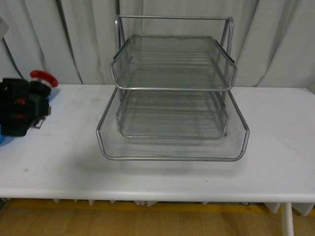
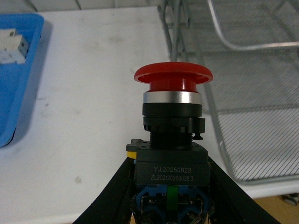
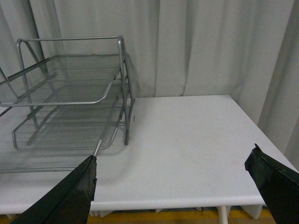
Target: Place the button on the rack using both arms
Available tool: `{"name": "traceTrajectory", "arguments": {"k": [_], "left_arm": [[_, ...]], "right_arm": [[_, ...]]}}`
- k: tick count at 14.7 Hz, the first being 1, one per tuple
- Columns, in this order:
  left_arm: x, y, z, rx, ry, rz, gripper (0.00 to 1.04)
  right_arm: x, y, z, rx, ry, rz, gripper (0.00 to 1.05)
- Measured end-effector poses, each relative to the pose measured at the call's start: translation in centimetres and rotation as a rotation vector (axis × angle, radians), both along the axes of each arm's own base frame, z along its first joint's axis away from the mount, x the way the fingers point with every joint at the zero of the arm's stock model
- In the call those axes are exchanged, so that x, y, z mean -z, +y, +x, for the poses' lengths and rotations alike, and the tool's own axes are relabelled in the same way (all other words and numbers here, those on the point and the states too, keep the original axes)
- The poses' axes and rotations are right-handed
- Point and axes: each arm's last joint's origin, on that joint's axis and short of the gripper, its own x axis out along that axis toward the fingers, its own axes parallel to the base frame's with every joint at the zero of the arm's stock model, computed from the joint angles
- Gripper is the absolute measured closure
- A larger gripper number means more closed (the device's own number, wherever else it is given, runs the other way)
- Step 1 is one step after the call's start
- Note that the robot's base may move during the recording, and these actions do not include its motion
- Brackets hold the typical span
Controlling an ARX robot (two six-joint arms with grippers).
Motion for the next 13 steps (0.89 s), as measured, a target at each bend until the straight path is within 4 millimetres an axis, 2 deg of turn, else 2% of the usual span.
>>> {"name": "traceTrajectory", "arguments": {"k": [1,2,3,4,6,8,13], "left_arm": [[-1.0,-1.6,1.4,0.03,-0.026,-0.008,0.69],[-2.1,-6.7,3.3,0.185,-0.042,-0.024,0.69],[-1.3,-10.0,3.5,0.283,-0.004,-0.011,0.69],[-0.7,-11.4,3.4,0.33,0.017,0.009,0.69],[0.8,-13.3,3.5,0.39,0.062,0.048,0.69],[1.4,-14.2,4.3,0.401,0.092,0.063,0.69],[3.1,-16.5,8.0,0.415,0.172,0.149,0.69]], "right_arm": [[0.0,0.0,0.0,0.0,-0.002,0.0,0.06],[0.0,0.0,0.0,0.0,-0.002,0.0,0.06],[0.0,0.0,0.0,0.0,-0.002,0.0,0.06],[0.0,0.0,0.0,0.0,-0.002,0.0,0.06],[0.0,0.0,0.0,0.0,-0.002,0.0,0.06],[0.0,0.0,0.0,0.0,-0.002,0.0,0.06],[0.0,0.0,0.0,0.0,-0.002,0.0,0.06]]}}
